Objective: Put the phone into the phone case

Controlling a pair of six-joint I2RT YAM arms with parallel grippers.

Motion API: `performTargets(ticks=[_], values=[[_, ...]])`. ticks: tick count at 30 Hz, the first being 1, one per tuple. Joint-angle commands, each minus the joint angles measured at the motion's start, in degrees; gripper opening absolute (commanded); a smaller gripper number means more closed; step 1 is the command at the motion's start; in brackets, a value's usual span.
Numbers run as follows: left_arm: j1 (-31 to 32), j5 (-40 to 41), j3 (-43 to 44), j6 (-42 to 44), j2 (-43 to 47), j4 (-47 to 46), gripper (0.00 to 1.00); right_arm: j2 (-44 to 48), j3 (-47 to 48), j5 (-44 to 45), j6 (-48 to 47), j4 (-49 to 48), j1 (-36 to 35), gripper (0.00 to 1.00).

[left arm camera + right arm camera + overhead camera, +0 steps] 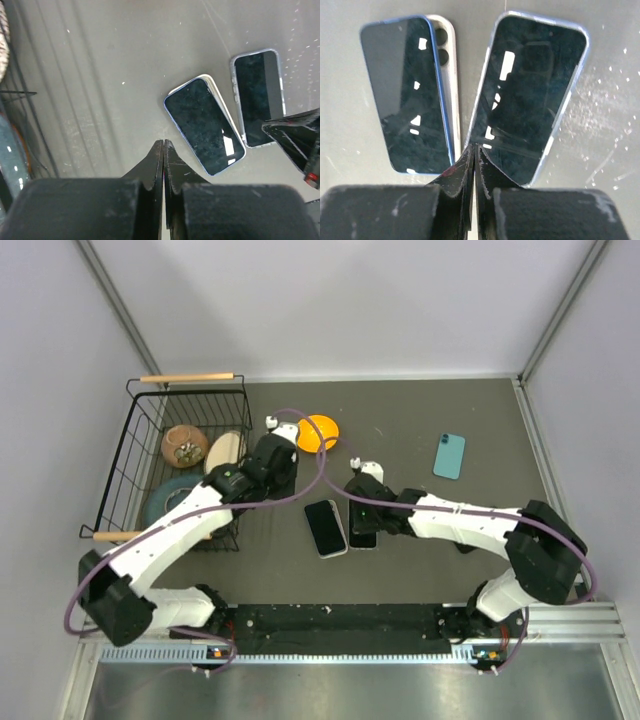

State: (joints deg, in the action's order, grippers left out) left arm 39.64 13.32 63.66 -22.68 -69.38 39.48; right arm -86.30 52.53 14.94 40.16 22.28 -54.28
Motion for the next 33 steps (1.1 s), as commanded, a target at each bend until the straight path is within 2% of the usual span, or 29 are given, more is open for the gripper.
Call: performTargets(ticks=[1,4,8,12,21,24,26,31,33], values=[[-0.09,-1.10,0.85,-3.77,-4.70,-1.86,0.00,2.10,-0.50,-7.19,-0.88,-9.35,3.74,0.00],[0.00,-3.12,0.24,-4.04,-7.69,-4.33,0.00,1.32,0.46,-7.29,-1.66,-9.98,5.06,0.00],[-0.09,1.34,-0.37,-5.62,-12.34,-5.03,0.00,-1.84,3.18,-5.89,-1.67,-9.98,5.76,0.00],[0.00,0.04,-7.12,-9.74,-12.62,-11.52,0.00,-6.32,3.80,-5.53,1.40,-13.40,6.91,0.00],[-0.09,5.14,-10.04,-13.27,-16.57,-13.99,0.00,-11.43,5.65,-6.85,3.61,-16.13,7.96,0.00],[-0.09,1.98,-10.48,-12.74,-16.66,-15.40,0.00,-13.01,6.09,-7.64,3.08,-16.57,7.96,0.00],[-0.09,-3.37,-10.31,-11.17,-15.52,-16.45,0.00,-13.45,6.18,-7.82,2.64,-16.75,8.05,0.00],[-1.13,-5.67,-8.20,-11.16,-11.05,-14.70,0.00,-12.23,3.98,-8.61,0.62,-18.94,7.96,0.00],[-2.19,-10.93,-8.02,-11.25,-9.46,-15.57,0.00,-11.87,3.63,-8.70,0.27,-19.03,7.96,0.00]])
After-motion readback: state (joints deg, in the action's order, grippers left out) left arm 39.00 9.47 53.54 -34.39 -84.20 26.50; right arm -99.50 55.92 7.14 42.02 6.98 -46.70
